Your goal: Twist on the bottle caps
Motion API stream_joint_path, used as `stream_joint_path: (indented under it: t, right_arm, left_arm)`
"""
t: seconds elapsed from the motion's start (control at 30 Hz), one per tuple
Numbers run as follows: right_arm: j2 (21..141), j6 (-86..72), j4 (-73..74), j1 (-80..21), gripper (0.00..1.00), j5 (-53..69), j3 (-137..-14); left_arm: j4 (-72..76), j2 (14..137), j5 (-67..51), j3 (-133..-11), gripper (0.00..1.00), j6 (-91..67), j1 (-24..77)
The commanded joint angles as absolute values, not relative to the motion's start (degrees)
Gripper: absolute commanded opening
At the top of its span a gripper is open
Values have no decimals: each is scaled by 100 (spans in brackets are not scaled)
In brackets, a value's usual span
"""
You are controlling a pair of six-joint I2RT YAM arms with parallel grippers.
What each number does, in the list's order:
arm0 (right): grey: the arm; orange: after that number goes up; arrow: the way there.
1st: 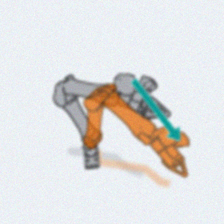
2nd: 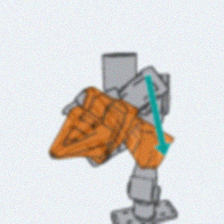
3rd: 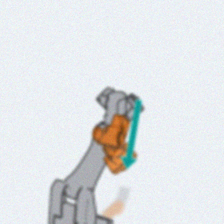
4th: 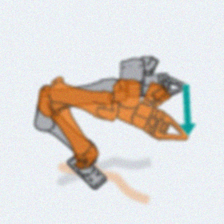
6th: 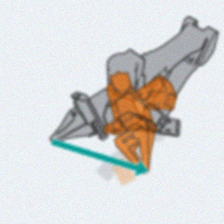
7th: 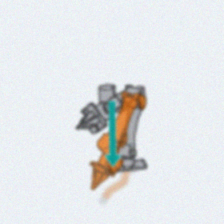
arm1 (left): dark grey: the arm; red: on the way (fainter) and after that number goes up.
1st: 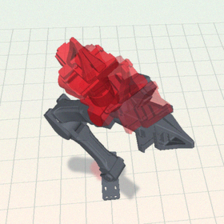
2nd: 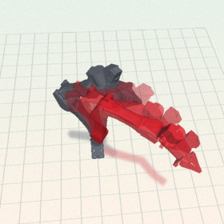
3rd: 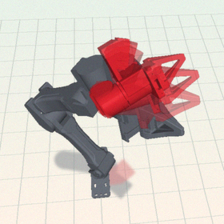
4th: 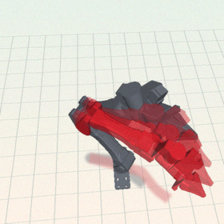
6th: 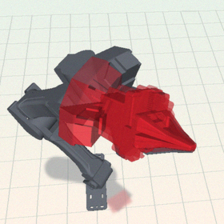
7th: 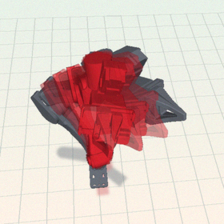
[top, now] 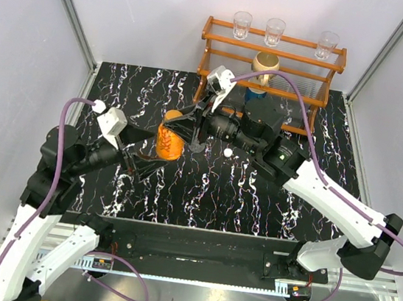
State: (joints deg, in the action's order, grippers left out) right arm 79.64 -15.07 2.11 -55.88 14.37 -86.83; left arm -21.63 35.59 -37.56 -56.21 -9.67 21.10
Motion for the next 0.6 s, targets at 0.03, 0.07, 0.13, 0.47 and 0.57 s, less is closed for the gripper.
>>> stream_joint_path:
  t: [0.03, 0.07, 0.13, 0.47, 0.57]
  right_arm:
    - [7795, -748, 439, -5625, 27, 871, -8482]
    - [7874, -660, 439, -5625, 27, 870, -8455]
    - [8233, -598, 326, -5634, 27, 914, -8359]
    - [10017, -317, -1713, -5739, 25, 791, -7927]
    - [10852, -106, -1793, -5827, 25, 730, -8541]
  left_arm:
    - [-3900, 3524, -3193, -6687, 99, 227, 2083]
    - [-4155, 3577, -3034, -7184, 99, 342, 2083]
    - [-4779, 3831, -2665, -7714, 99, 422, 2083]
    - [-5510, 4789, -783, -10712, 99, 88, 2083]
    - [-5633, 4869, -458, -10872, 99, 18, 2083]
